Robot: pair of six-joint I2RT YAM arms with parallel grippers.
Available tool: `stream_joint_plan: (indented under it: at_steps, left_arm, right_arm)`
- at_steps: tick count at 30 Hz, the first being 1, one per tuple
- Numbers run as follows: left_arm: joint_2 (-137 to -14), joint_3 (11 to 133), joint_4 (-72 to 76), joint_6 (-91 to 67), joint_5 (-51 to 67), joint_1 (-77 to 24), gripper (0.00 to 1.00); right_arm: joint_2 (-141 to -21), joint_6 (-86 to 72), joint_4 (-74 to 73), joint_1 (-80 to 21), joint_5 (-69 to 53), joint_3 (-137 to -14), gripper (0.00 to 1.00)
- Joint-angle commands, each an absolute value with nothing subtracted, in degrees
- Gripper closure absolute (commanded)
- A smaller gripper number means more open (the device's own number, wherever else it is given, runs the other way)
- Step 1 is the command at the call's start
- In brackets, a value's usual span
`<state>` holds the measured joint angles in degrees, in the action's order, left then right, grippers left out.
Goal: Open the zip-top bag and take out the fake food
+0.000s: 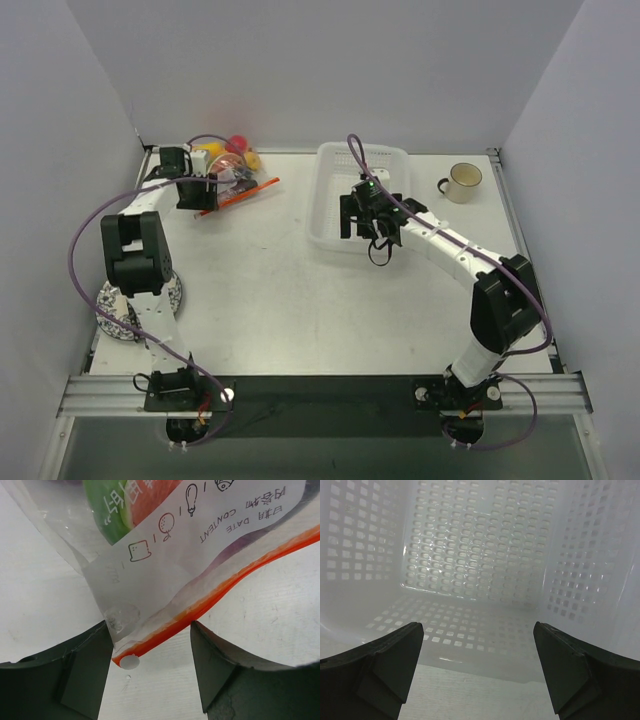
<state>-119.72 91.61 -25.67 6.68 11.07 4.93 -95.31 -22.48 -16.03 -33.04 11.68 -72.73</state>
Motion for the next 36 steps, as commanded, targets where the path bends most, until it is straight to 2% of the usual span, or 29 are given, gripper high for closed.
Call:
stream_joint_plan:
  at_steps: [1,5,7,8,9,11,12,17,22,28,36]
  left_arm:
    - [-120.5,89.57,-21.27,8.43,11.17,5.1,0.29]
    - [-119.36,87.45,-18.9,9.75,9.5,4.92,0.32]
    - [-119.62,87.45,-19.16,10.63,8.7,4.4,0.43]
    - [-119.71,87.45,-19.16,10.9,8.61,4.22,0.51]
    - [-119.71,87.1,-19.25,10.99,8.79,4.13,0.69]
    - [-119.53,86.75,-19.51,11.25,9.84,3.78,0.97]
    - [-119.44,86.57,-20.12,11.16,10.02,3.69,1.0]
    - [-115.23,84.73,-21.88,11.07,12.48,3.08,1.0]
    - [-106.55,82.97,-28.38,10.81,20.2,3.08,1.0]
    - [-95.48,82.18,-38.57,12.65,27.59,2.99,1.0]
    - [-87.11,83.76,-48.41,13.45,35.85,2.29,1.0]
  right_arm:
    - [-92.99,-22.68,-14.51,-33.05,11.87,-71.63,0.0]
    - [-94.13,-22.5,-13.89,-33.13,12.04,-70.49,0.0]
    - [-94.31,-22.59,-13.71,-33.05,12.22,-69.44,0.0]
    - [-94.57,-22.67,-13.62,-33.05,12.13,-69.0,0.0]
    - [-94.48,-22.85,-13.62,-33.05,12.13,-68.39,0.0]
    - [-94.13,-23.2,-13.71,-33.13,11.95,-67.5,0.0]
    - [-93.87,-23.12,-13.54,-33.31,12.04,-67.06,0.0]
    - [-91.24,-23.99,-13.1,-34.54,12.39,-62.85,0.0]
    - [-87.46,-25.66,-13.1,-36.91,12.74,-58.02,0.0]
    - [-78.41,-30.39,-14.67,-42.88,13.18,-50.19,0.0]
    - [-66.45,-39.1,-19.16,-50.35,14.94,-41.14,0.0]
